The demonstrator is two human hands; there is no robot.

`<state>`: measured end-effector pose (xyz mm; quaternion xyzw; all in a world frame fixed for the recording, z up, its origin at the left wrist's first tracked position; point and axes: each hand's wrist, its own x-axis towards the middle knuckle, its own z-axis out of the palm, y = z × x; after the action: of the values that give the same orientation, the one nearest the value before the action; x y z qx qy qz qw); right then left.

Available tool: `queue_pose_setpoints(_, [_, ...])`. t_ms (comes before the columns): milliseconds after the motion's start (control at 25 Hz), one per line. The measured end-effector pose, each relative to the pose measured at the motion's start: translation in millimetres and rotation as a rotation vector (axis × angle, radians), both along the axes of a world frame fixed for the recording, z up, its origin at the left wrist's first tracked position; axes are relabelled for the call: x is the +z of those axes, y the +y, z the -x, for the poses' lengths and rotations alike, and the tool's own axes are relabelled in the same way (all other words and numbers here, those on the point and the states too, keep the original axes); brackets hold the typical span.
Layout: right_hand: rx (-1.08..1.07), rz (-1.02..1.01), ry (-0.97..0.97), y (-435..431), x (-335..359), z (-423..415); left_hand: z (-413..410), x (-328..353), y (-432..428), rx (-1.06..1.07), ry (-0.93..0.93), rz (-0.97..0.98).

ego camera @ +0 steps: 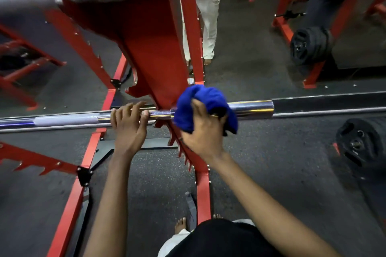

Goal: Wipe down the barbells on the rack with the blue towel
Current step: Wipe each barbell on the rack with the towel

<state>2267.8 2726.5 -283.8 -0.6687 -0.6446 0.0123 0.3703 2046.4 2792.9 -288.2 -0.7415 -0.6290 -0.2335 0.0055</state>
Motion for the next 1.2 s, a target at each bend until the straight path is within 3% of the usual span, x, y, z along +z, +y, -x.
queue_pose_setpoints(200, [0.505, -0.036, -0.168, -0.2, -18.7, -1.1, -1.0, -13.9, -4.6, 0.008, -0.046, -0.054])
queue_pose_setpoints(280, [0.577, -0.051, -0.220, -5.2, -24.9, -23.4, -2.4, -15.6, -3.3, 0.021, -0.030, -0.092])
queue_pose_setpoints(480, [0.314, -0.163, -0.051, -25.1, -37.6, -78.6, -9.0, -8.2, -7.7, 0.040, 0.009, -0.172])
queue_pose_setpoints(680, [0.005, -0.187, 0.064, -17.5, -10.6, -95.8, -25.4, 12.9, 10.2, 0.214, 0.053, -0.151])
queue_pose_setpoints(760, [-0.086, -0.115, 0.130, -5.5, 11.7, -93.2, -19.6, 27.5, 27.6, 0.176, 0.246, 0.020])
queue_pose_setpoints(840, [-0.164, -0.015, 0.063, 8.6, 28.1, -85.9, -17.0, 45.3, 37.6, 0.145, 0.377, 0.311])
queue_pose_setpoints(880, [-0.167, 0.022, 0.019, 13.0, 31.3, -75.8, -17.1, 47.3, 39.0, 0.074, 0.377, 0.311])
queue_pose_setpoints(1000, [0.029, 0.029, -0.075, 10.3, 20.0, -21.4, -9.1, 39.5, 34.2, 0.003, 0.294, 0.178])
queue_pose_setpoints(1120, [0.230, -0.045, -0.146, 3.6, -6.2, 6.0, -7.8, 20.9, 21.0, 0.115, -0.072, 0.010])
queue_pose_setpoints(1200, [0.326, -0.075, -0.136, 0.6, -16.7, -11.5, -6.0, 13.1, 13.7, 0.106, -0.086, -0.059])
